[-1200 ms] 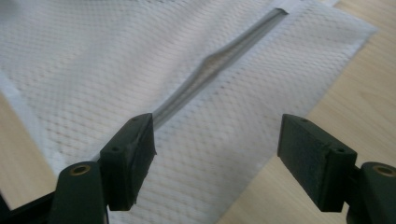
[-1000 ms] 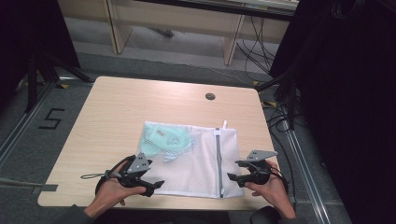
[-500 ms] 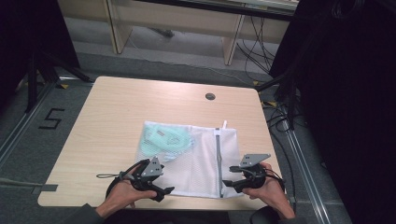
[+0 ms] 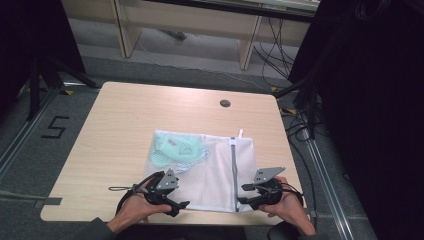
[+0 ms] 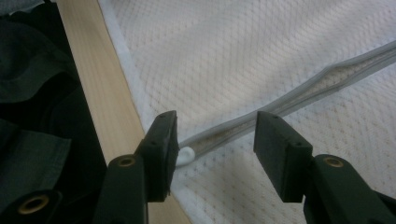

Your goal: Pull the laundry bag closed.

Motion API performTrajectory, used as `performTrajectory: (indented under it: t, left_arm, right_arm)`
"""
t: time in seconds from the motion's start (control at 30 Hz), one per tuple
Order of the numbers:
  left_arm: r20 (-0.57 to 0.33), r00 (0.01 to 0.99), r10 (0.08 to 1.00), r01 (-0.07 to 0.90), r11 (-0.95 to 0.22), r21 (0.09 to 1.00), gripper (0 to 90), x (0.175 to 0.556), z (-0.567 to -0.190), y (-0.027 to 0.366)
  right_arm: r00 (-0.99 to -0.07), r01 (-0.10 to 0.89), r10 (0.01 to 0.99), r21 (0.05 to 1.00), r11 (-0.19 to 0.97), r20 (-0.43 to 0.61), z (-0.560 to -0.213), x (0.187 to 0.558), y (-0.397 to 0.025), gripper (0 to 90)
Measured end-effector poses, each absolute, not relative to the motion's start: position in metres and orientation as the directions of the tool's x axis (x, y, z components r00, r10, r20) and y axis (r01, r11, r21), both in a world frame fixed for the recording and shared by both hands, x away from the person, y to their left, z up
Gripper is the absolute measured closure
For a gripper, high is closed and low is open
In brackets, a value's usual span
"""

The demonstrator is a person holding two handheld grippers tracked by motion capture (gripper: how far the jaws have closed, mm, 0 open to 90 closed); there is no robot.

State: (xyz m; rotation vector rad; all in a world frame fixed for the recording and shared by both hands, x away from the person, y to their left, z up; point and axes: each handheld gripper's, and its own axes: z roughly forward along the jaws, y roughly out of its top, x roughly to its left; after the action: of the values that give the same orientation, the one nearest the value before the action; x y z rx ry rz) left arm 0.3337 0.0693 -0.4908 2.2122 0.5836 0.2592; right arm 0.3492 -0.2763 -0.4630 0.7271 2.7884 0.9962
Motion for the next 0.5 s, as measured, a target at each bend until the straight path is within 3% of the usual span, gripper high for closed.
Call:
performTrajectory:
  t: [0.5]
  left_arm:
    - [-0.011, 0.883, 0.469, 0.306, -0.559, 0.771, 16.0, 0.334, -0.495, 0.056]
  right_arm:
    - [-0.920, 0.358, 0.381, 0.586, 0.727, 0.089, -0.470, 0.350, -0.273, 59.0]
